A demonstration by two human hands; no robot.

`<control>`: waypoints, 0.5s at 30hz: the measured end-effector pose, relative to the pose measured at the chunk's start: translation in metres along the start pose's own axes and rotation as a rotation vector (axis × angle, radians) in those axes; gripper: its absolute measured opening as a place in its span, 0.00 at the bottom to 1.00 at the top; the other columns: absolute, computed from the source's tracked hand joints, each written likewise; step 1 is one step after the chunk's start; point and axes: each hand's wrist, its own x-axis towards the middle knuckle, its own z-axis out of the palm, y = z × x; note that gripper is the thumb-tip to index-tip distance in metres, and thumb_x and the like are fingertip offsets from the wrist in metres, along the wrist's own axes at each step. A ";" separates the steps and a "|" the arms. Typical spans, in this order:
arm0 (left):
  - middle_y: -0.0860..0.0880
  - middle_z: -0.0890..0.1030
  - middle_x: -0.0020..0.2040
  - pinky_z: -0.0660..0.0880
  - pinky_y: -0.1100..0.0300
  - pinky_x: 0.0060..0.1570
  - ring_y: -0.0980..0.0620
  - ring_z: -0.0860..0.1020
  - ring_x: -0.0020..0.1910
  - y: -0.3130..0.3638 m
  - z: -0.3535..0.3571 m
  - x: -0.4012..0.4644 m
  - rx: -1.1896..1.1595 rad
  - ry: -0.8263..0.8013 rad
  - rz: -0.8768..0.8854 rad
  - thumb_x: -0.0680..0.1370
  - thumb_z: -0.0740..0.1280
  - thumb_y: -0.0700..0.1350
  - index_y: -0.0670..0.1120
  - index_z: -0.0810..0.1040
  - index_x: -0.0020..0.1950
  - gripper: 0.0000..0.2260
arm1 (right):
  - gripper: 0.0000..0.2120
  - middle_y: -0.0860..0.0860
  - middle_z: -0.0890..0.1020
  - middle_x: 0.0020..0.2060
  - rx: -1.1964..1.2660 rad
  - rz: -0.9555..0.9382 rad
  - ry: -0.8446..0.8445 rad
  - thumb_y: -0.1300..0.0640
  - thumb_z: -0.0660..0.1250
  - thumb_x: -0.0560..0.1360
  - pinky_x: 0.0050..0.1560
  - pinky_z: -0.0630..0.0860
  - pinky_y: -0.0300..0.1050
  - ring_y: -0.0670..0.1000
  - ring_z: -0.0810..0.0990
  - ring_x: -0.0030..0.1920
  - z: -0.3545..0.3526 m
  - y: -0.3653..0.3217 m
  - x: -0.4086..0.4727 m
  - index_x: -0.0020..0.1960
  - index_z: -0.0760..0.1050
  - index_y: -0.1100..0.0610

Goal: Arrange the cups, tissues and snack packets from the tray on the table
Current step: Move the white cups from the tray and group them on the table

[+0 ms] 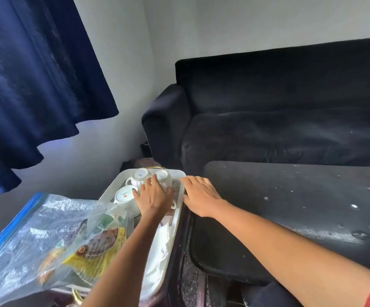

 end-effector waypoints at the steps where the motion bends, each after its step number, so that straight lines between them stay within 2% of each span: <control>1: 0.43 0.68 0.73 0.52 0.42 0.73 0.43 0.66 0.71 -0.001 -0.001 0.005 -0.013 -0.020 -0.034 0.79 0.55 0.54 0.44 0.58 0.76 0.27 | 0.22 0.55 0.66 0.70 0.039 0.019 -0.014 0.53 0.55 0.79 0.70 0.57 0.51 0.57 0.64 0.69 0.003 -0.002 0.006 0.71 0.59 0.58; 4: 0.43 0.74 0.68 0.55 0.44 0.71 0.42 0.71 0.68 -0.004 0.000 0.024 -0.037 -0.050 -0.091 0.78 0.56 0.52 0.44 0.60 0.75 0.26 | 0.21 0.57 0.67 0.69 0.114 0.040 -0.030 0.54 0.56 0.79 0.68 0.59 0.50 0.58 0.65 0.68 0.011 -0.009 0.023 0.70 0.60 0.59; 8: 0.44 0.78 0.62 0.56 0.45 0.71 0.43 0.73 0.64 -0.005 0.001 0.044 -0.052 -0.048 -0.133 0.76 0.56 0.52 0.43 0.70 0.67 0.22 | 0.22 0.58 0.69 0.66 0.194 0.080 -0.049 0.57 0.60 0.77 0.65 0.62 0.50 0.58 0.67 0.67 0.023 -0.015 0.045 0.69 0.60 0.59; 13: 0.45 0.80 0.58 0.59 0.43 0.69 0.44 0.75 0.60 -0.006 0.003 0.060 0.064 -0.056 -0.127 0.75 0.58 0.58 0.45 0.76 0.61 0.23 | 0.21 0.59 0.73 0.63 0.357 0.169 -0.063 0.51 0.56 0.78 0.56 0.64 0.51 0.60 0.71 0.62 0.037 -0.019 0.060 0.68 0.58 0.57; 15: 0.45 0.80 0.57 0.61 0.45 0.68 0.44 0.75 0.59 -0.005 0.004 0.064 0.114 -0.039 -0.114 0.74 0.59 0.61 0.45 0.76 0.60 0.24 | 0.21 0.58 0.75 0.61 0.402 0.216 -0.086 0.51 0.57 0.77 0.51 0.63 0.51 0.60 0.72 0.62 0.043 -0.020 0.065 0.67 0.58 0.56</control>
